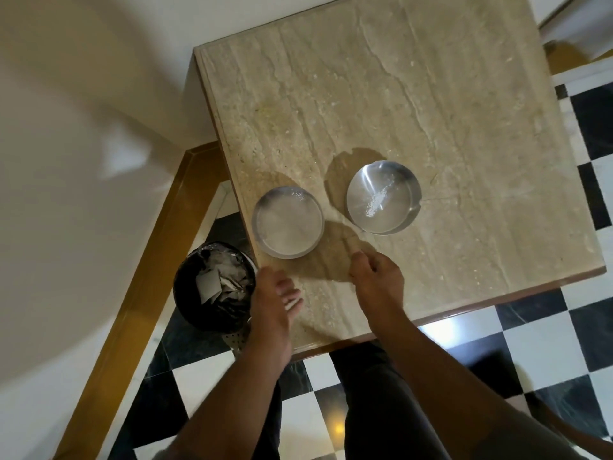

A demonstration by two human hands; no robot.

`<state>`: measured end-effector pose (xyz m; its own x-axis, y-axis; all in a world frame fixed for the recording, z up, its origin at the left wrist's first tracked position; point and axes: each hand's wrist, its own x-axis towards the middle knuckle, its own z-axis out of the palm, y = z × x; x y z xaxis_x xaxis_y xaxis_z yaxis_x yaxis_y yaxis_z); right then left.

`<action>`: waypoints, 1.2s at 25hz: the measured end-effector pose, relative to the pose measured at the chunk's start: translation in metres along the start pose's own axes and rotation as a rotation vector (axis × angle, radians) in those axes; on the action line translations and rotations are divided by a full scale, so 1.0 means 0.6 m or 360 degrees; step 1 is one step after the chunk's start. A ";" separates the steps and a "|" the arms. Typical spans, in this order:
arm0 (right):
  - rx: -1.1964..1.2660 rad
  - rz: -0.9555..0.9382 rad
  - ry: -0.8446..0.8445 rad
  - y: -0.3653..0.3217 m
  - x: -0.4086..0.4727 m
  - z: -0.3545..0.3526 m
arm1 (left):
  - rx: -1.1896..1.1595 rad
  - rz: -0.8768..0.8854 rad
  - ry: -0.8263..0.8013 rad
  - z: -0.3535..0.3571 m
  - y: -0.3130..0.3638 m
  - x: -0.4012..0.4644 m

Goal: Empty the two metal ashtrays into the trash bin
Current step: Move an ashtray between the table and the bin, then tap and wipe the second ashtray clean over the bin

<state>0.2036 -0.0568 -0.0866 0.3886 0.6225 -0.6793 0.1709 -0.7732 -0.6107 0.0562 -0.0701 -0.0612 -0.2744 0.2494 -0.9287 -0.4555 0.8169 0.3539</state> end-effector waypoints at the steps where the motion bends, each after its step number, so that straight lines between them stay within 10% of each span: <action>1: 0.0045 0.0042 0.0042 0.003 0.003 -0.012 | 0.0031 -0.0004 -0.0048 0.013 -0.013 -0.008; 17: -0.0142 -0.0077 0.0122 -0.066 0.150 -0.102 | 0.0503 0.0134 -0.0438 0.246 0.104 -0.016; 30: -0.0095 -0.0099 -0.0299 -0.150 0.023 0.012 | 0.0391 0.0327 -0.0423 0.008 0.190 -0.021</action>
<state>0.1874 0.0223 -0.0439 0.2008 0.6765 -0.7086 0.2446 -0.7350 -0.6324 0.0118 0.0223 -0.0100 -0.0957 0.5196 -0.8490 -0.1894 0.8279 0.5280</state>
